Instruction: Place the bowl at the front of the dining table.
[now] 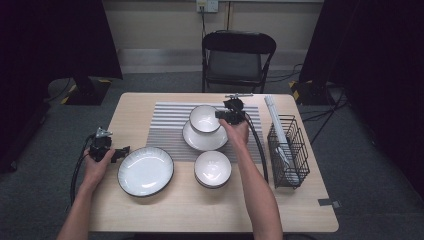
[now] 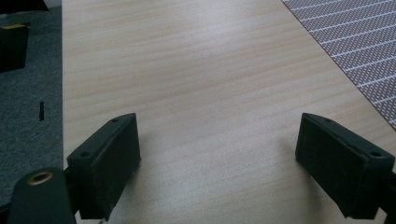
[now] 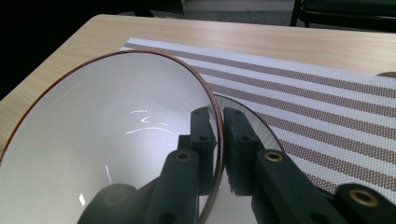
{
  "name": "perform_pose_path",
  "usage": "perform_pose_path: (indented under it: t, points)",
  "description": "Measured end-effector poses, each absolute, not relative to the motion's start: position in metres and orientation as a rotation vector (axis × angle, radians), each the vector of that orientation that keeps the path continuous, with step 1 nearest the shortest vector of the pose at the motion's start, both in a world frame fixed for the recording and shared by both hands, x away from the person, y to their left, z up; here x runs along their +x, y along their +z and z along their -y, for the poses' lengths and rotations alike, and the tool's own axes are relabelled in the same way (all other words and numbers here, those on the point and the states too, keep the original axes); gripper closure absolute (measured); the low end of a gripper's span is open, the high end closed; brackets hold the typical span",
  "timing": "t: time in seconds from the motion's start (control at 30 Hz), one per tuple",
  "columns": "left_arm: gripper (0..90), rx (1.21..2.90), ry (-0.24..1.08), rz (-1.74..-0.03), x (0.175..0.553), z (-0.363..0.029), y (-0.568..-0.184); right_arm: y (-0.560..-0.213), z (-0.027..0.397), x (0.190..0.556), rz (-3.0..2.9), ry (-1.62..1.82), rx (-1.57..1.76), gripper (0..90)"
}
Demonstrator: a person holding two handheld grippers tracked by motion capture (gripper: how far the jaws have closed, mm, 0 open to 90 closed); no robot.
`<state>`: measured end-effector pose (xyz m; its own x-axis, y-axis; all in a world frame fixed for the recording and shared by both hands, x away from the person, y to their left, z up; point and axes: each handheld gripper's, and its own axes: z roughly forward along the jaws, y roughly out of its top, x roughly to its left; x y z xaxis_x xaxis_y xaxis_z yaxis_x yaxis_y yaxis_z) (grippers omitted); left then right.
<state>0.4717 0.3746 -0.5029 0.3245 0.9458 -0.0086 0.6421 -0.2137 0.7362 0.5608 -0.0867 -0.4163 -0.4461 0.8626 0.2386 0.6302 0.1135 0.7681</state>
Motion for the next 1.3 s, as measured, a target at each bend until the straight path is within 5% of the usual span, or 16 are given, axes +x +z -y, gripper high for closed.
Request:
perform_pose_path:
  t: [1.3]
  points:
    - [13.3, 1.948, 0.599, -1.392, 0.472, -0.375, -0.503, -0.445, 0.087, 0.568, -2.149, 1.169, 1.573, 83.8]
